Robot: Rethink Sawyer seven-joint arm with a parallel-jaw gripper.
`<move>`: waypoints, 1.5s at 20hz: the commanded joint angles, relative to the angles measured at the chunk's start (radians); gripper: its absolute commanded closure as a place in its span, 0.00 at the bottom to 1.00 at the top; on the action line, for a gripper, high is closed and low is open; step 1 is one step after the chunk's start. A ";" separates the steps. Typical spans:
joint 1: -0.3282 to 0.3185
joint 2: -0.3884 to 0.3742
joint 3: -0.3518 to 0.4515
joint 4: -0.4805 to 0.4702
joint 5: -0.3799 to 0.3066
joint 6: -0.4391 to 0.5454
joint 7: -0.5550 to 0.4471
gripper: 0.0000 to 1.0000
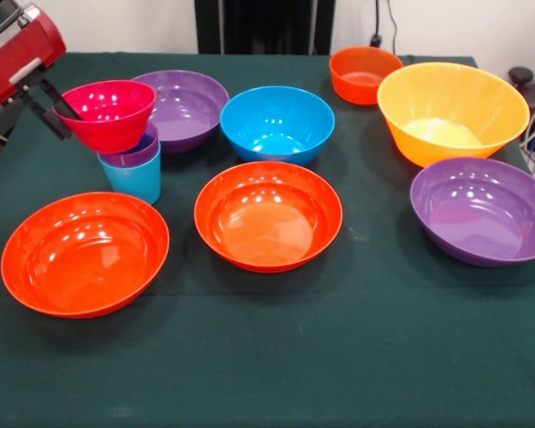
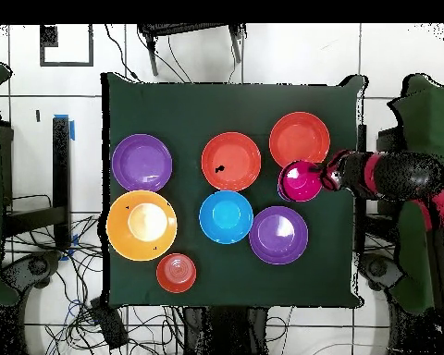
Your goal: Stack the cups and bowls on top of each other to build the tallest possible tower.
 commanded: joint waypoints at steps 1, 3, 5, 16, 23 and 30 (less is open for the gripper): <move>0.057 -0.106 -0.096 -0.006 -0.088 0.012 -0.167 1.00; 0.051 -0.106 -0.097 -0.005 -0.089 0.010 -0.176 1.00; 0.055 -0.109 -0.098 -0.003 -0.086 0.007 -0.172 1.00; 0.073 -0.101 -0.112 0.000 -0.074 -0.013 -0.158 1.00; 0.060 -0.113 -0.121 0.042 -0.072 -0.038 -0.130 1.00; 0.028 -0.108 -0.131 0.105 -0.071 -0.074 -0.117 1.00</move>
